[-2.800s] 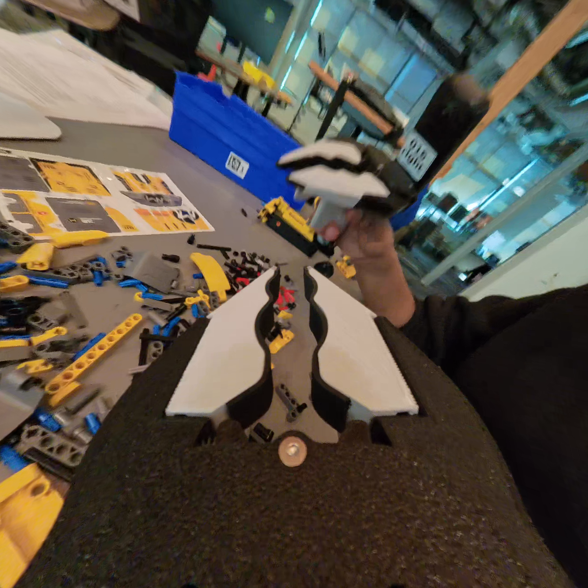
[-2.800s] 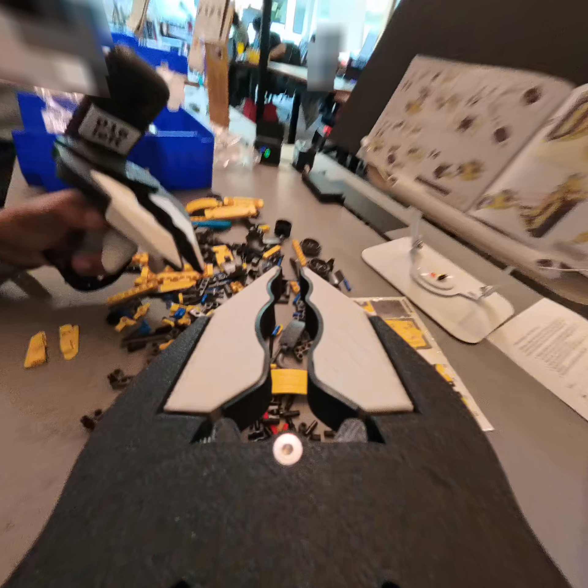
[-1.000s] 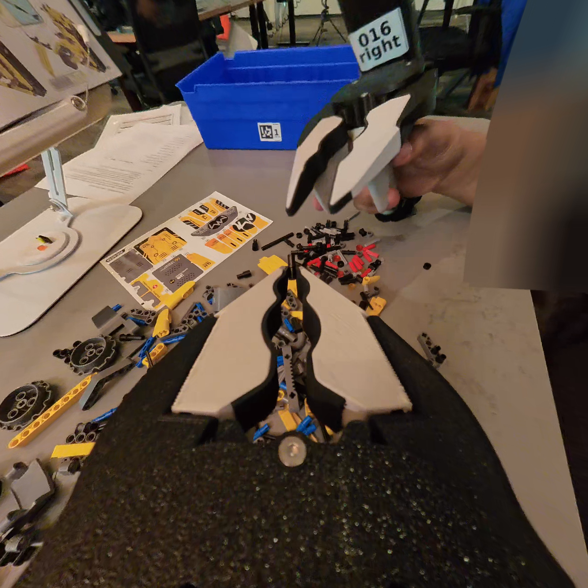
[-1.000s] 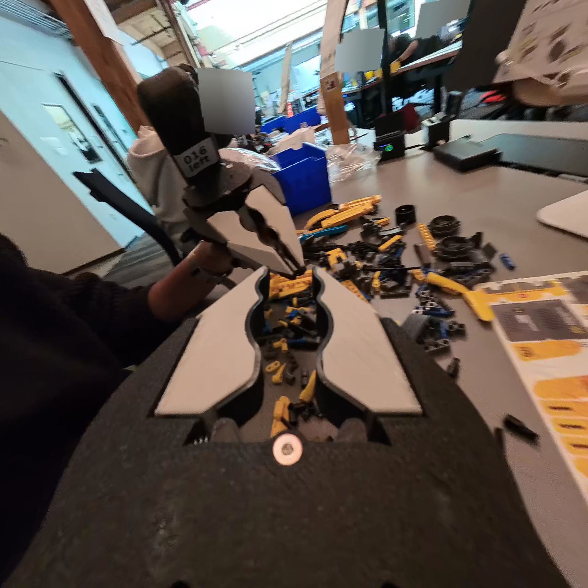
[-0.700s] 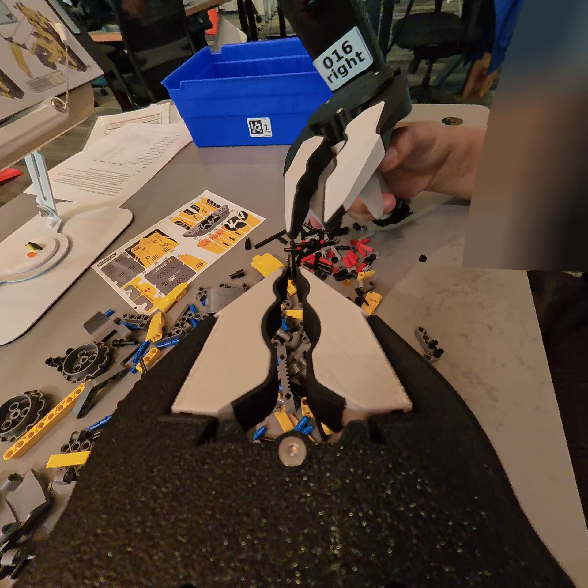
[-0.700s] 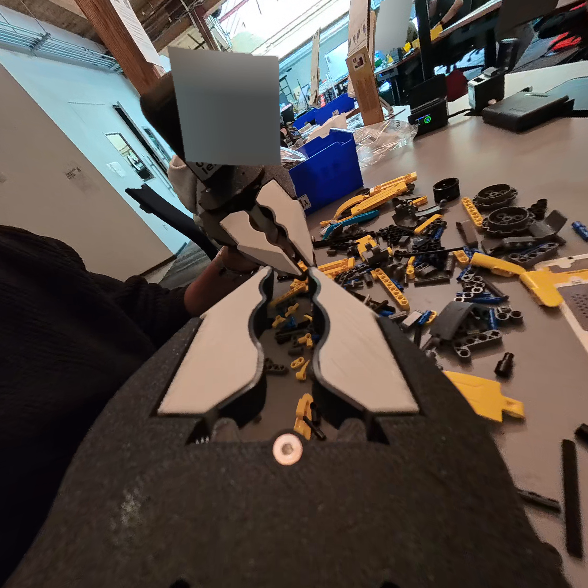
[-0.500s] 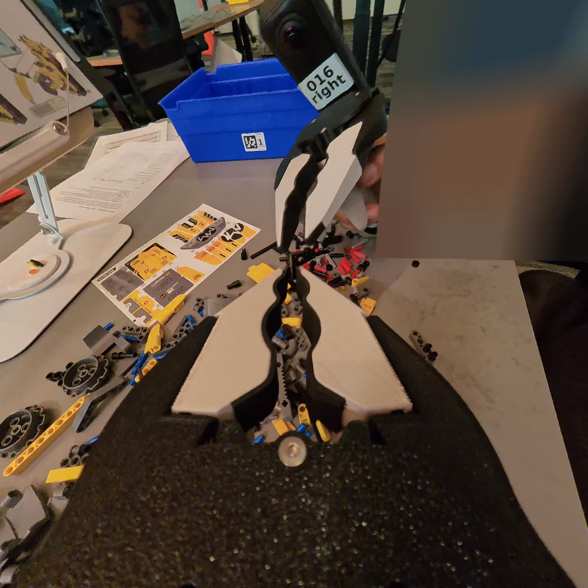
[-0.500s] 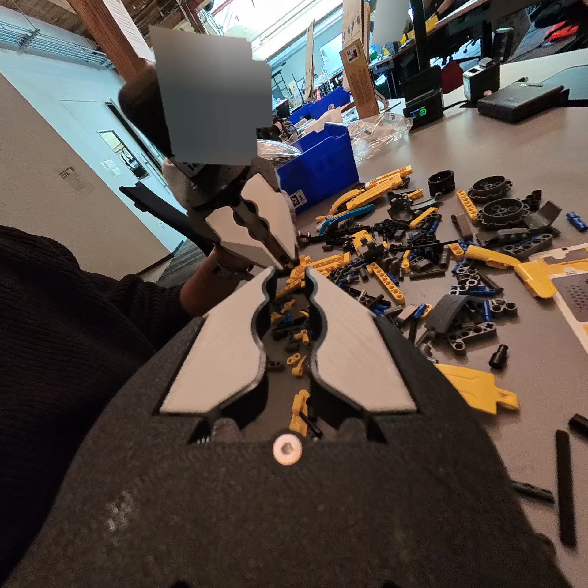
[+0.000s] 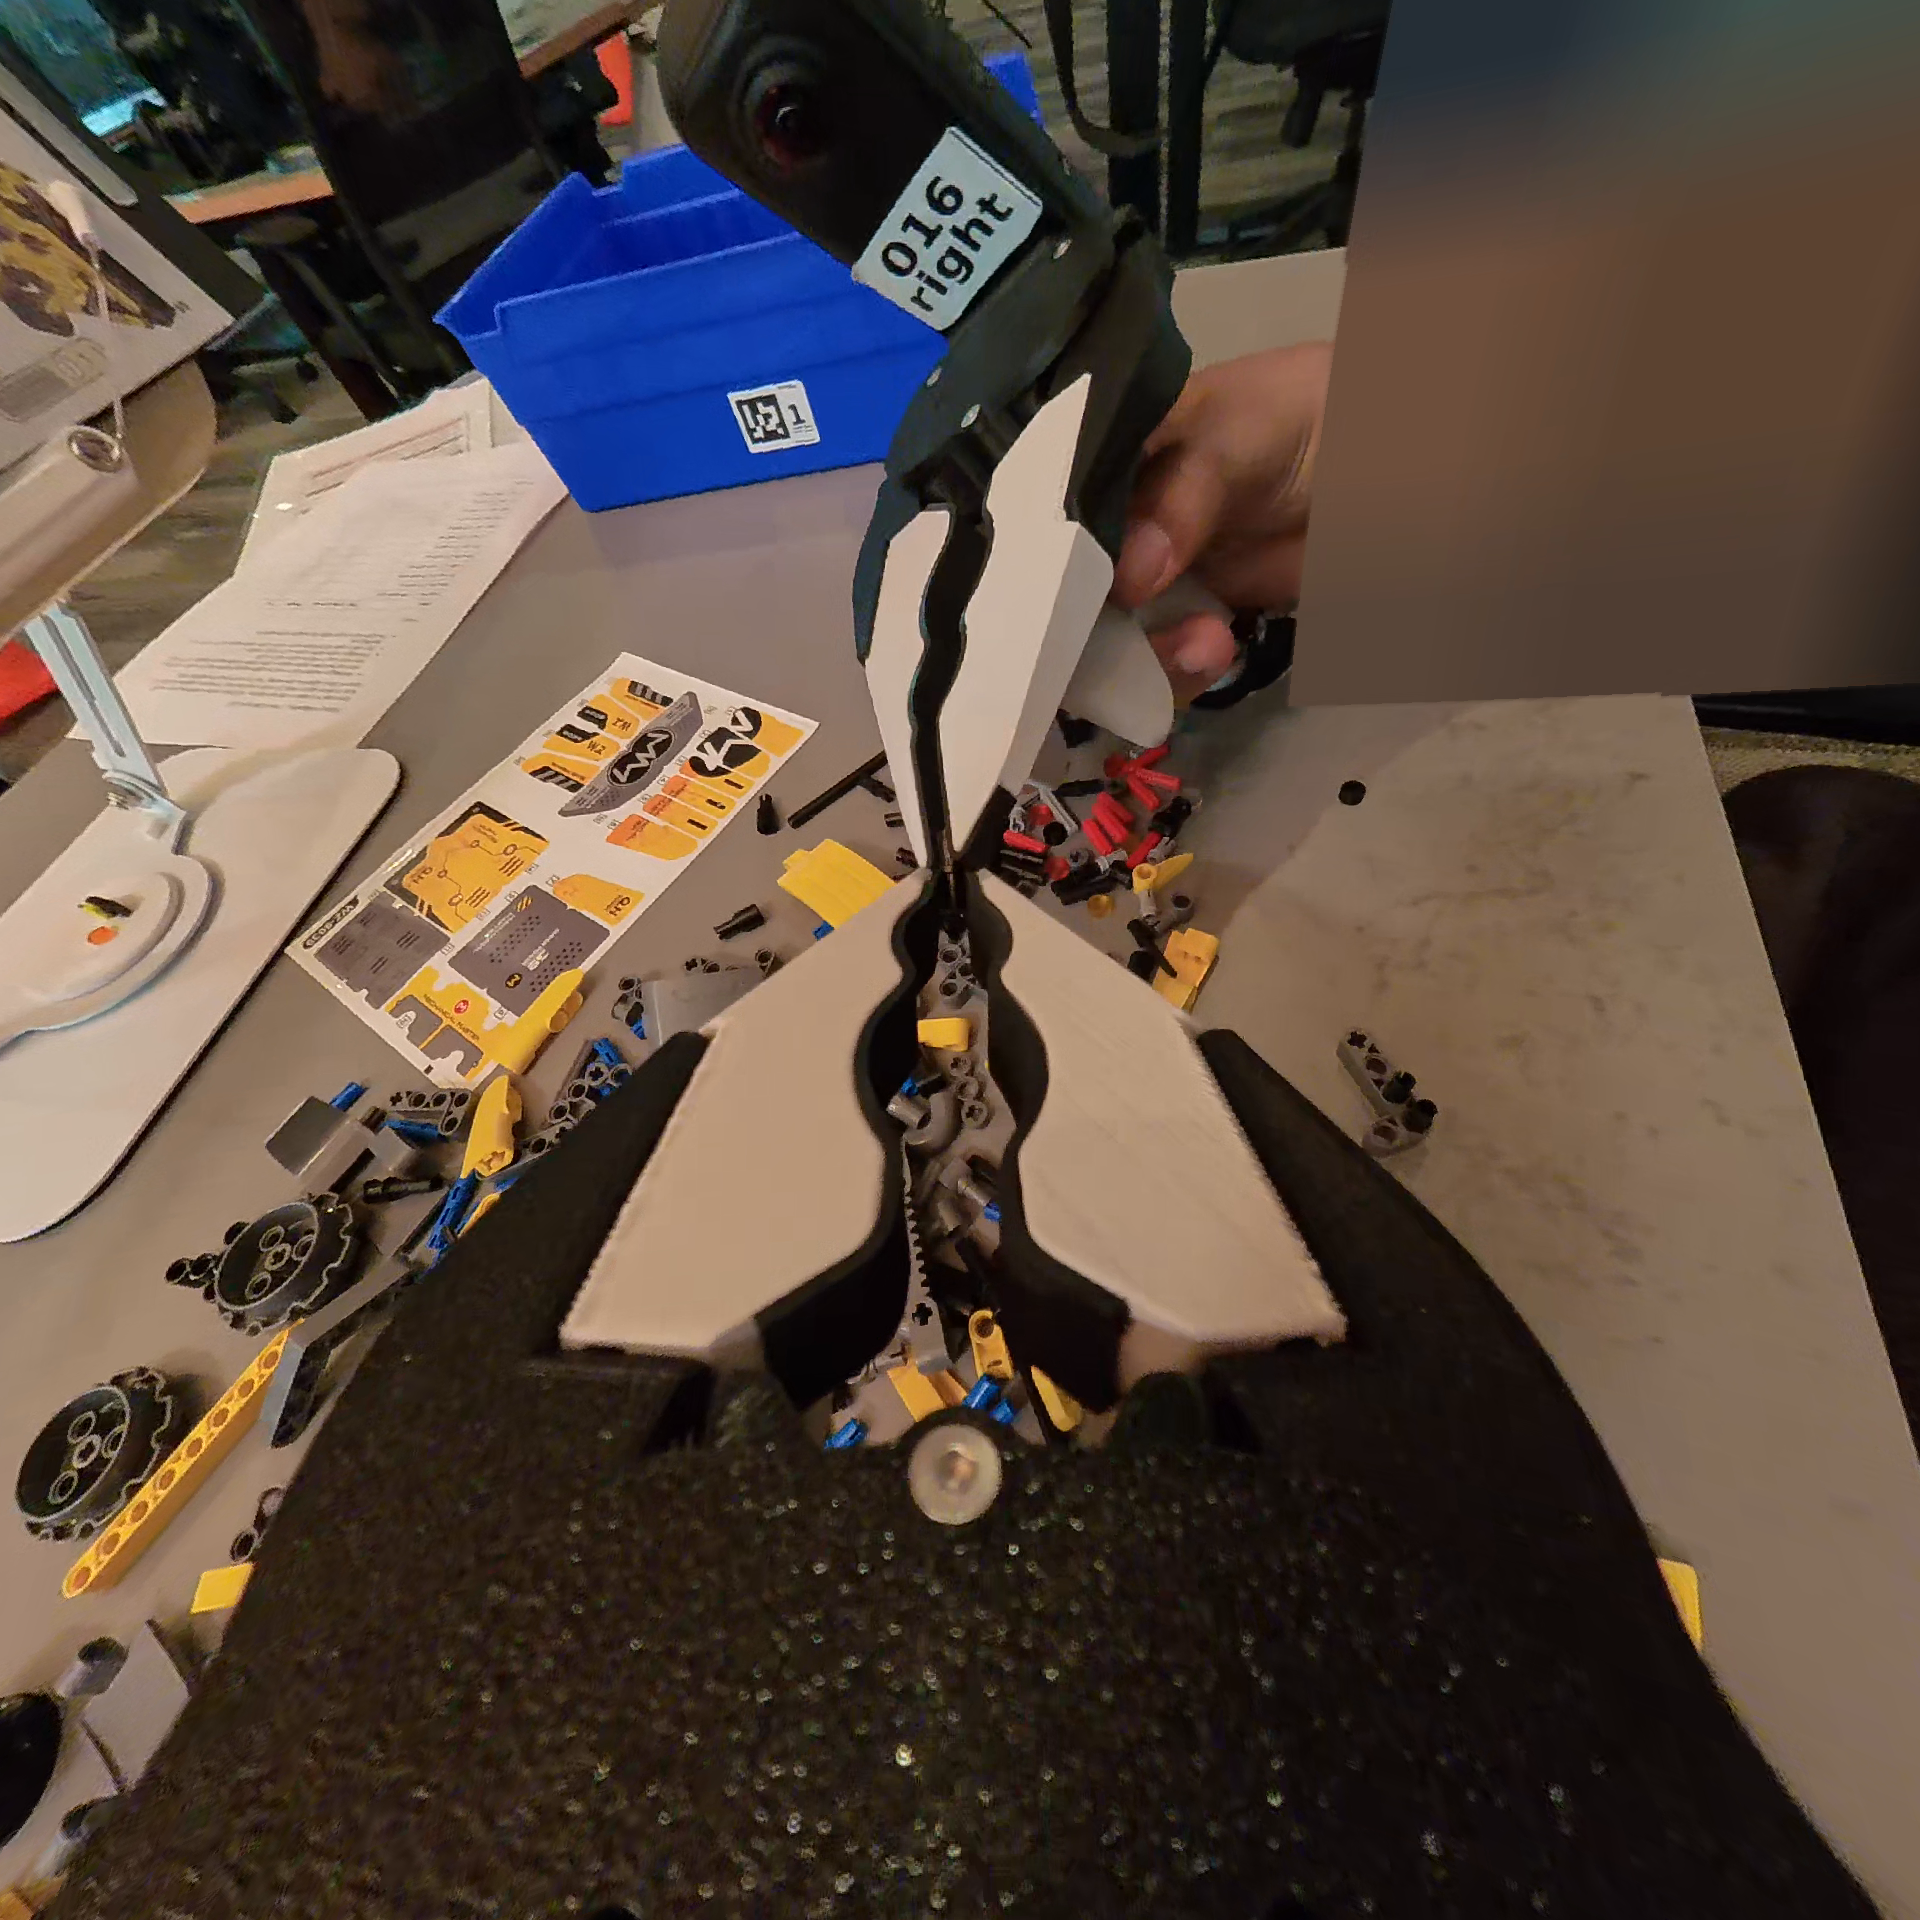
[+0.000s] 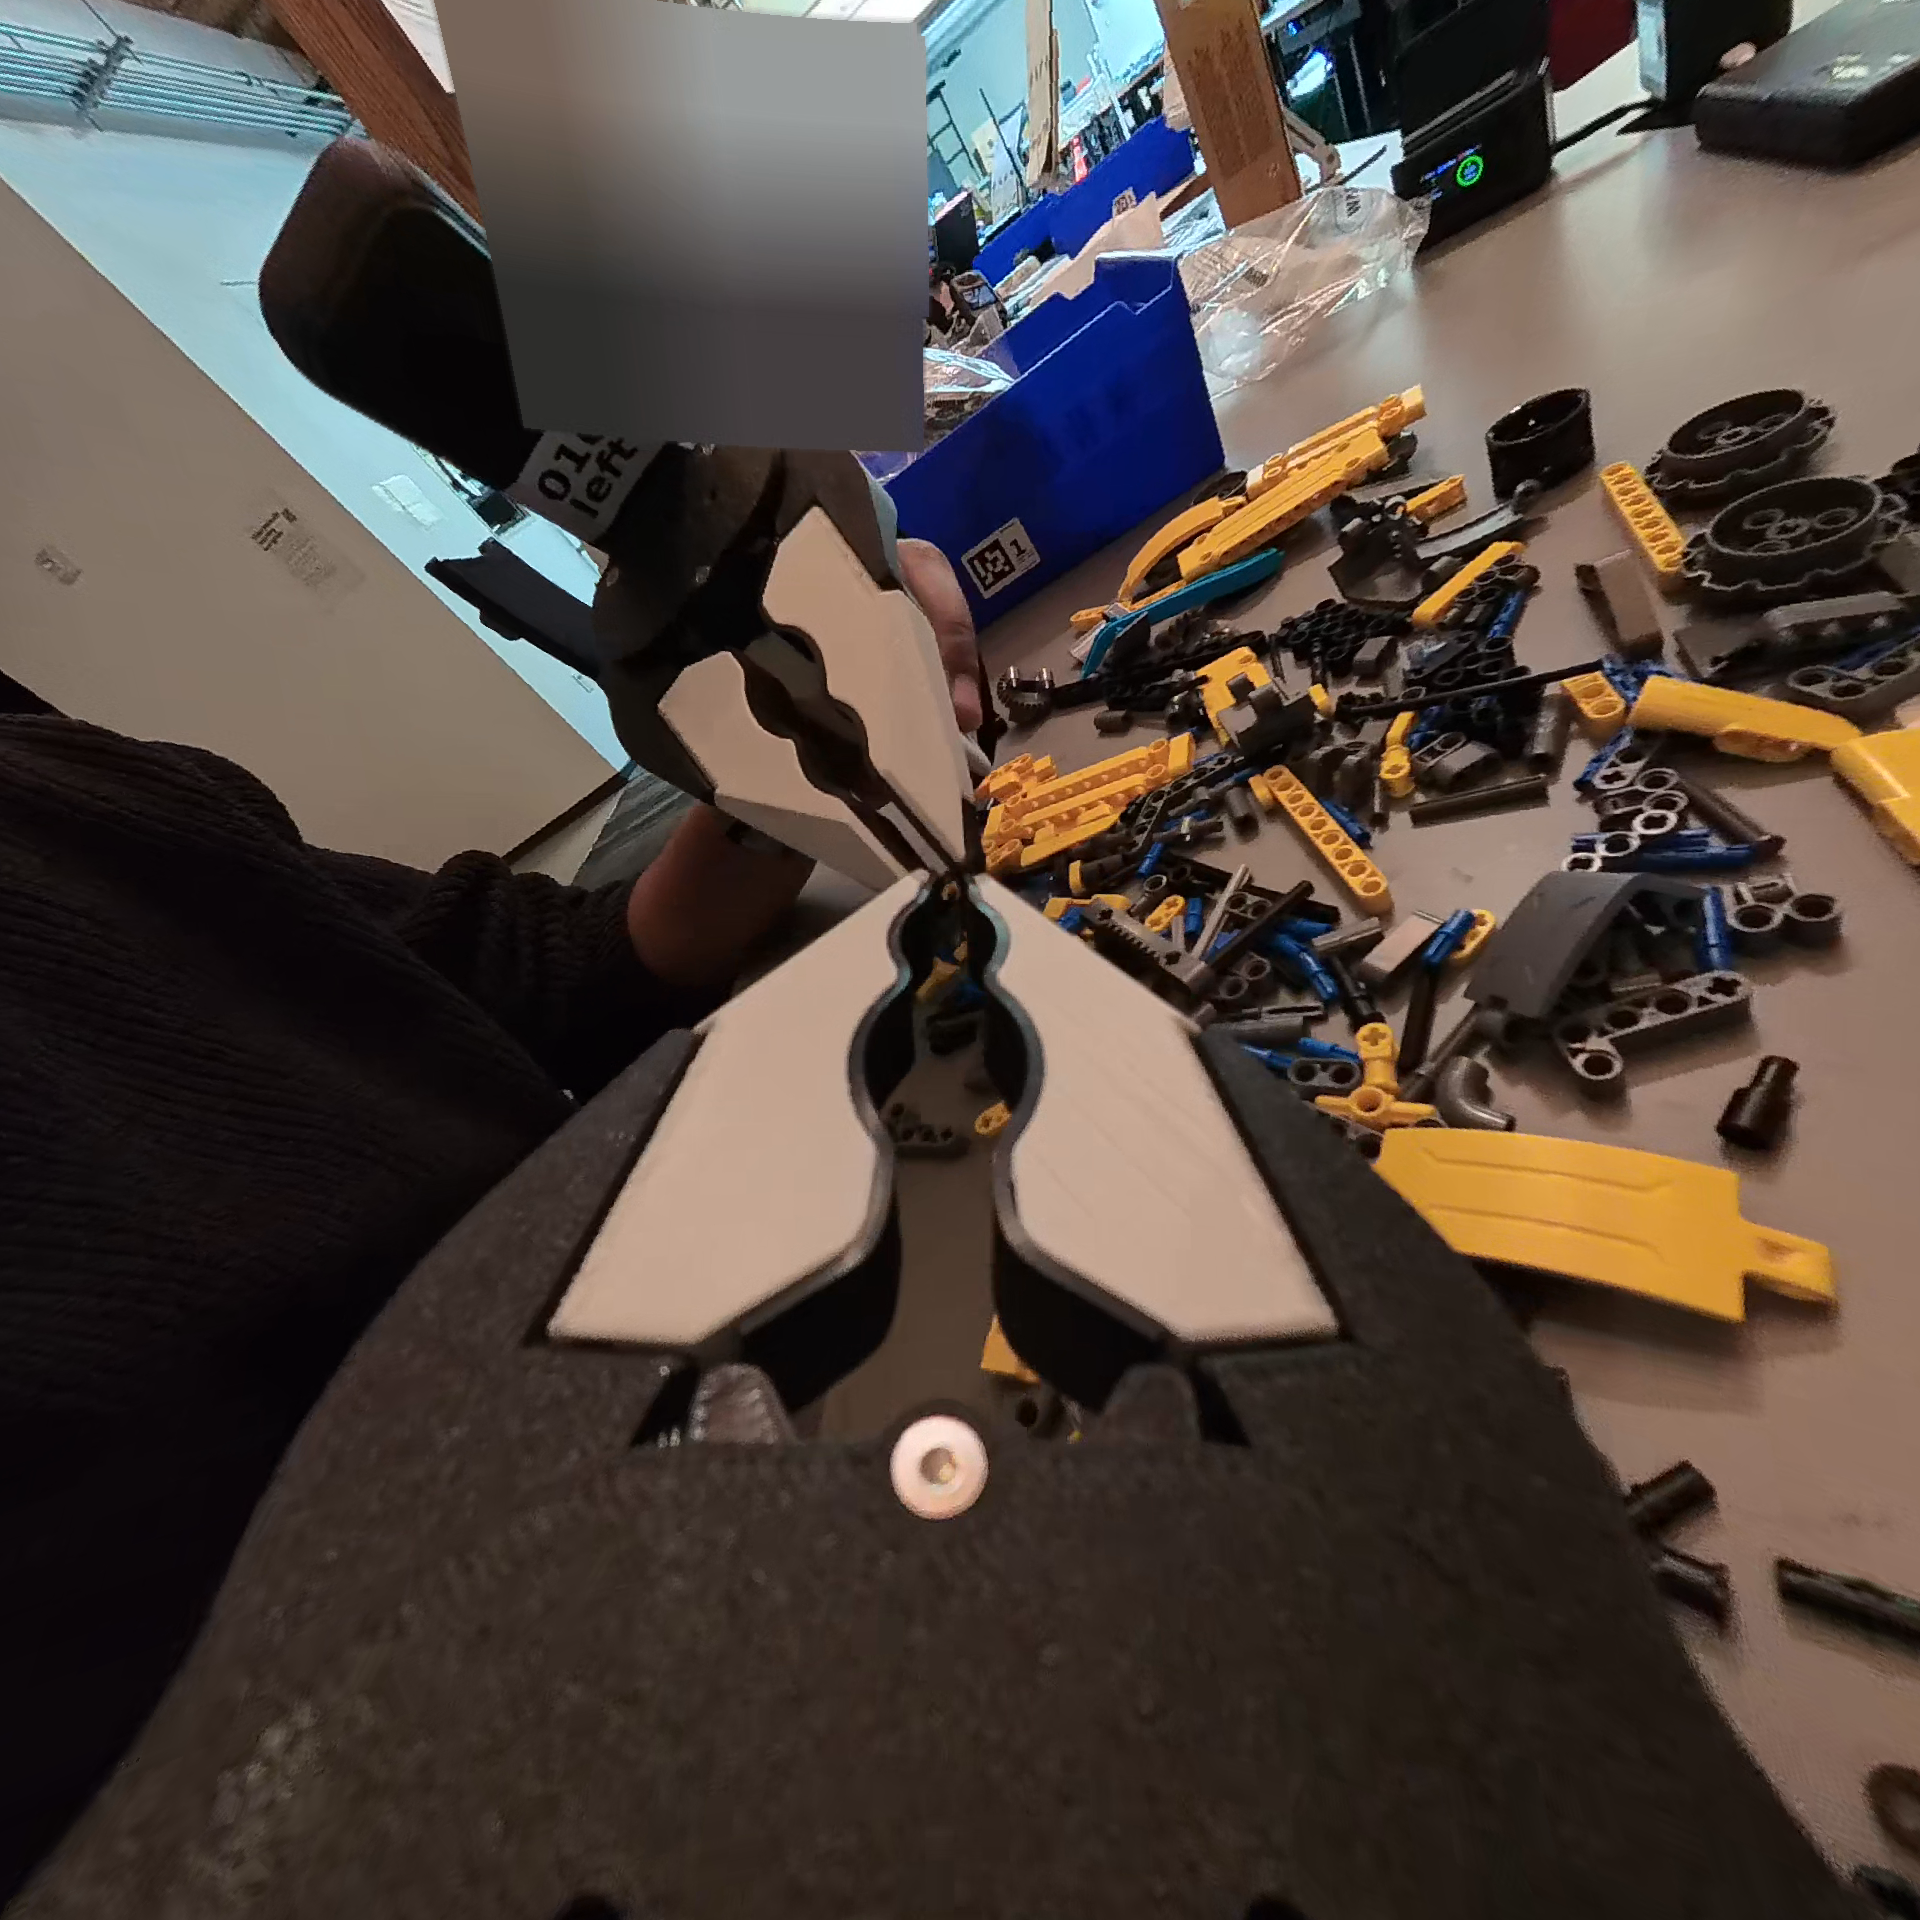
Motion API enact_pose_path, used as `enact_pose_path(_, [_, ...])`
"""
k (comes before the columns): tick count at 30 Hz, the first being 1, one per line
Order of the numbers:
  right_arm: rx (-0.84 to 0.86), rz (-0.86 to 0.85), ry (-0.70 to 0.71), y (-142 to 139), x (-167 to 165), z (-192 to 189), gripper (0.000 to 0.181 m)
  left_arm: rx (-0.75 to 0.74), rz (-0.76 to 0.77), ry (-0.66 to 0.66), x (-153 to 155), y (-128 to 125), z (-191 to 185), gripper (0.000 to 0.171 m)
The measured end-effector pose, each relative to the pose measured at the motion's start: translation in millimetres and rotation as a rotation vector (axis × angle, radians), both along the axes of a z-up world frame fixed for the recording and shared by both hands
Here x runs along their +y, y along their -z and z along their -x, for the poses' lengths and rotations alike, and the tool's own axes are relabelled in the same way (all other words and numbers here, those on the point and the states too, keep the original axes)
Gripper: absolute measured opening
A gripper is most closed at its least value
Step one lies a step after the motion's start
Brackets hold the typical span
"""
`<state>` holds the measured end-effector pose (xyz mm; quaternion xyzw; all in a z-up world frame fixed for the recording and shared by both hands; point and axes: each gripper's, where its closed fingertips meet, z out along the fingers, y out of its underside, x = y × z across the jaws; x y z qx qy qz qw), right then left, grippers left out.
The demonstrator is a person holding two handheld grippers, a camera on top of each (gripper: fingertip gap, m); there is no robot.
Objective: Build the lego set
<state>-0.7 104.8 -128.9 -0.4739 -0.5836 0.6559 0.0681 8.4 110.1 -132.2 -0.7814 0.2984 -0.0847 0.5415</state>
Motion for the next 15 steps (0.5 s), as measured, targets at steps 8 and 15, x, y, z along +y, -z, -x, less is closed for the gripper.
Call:
enact_pose_path(8, [0.051, 0.076, -0.036, -17, -3, -6, 0.004, -0.097, -0.063, 0.023, -3, -17, -1, 0.012])
enact_pose_path(15, [0.033, 0.189, -0.075, -22, -6, -8, 0.003, -0.058, -0.079, 0.041, -6, -17, -5, 0.007])
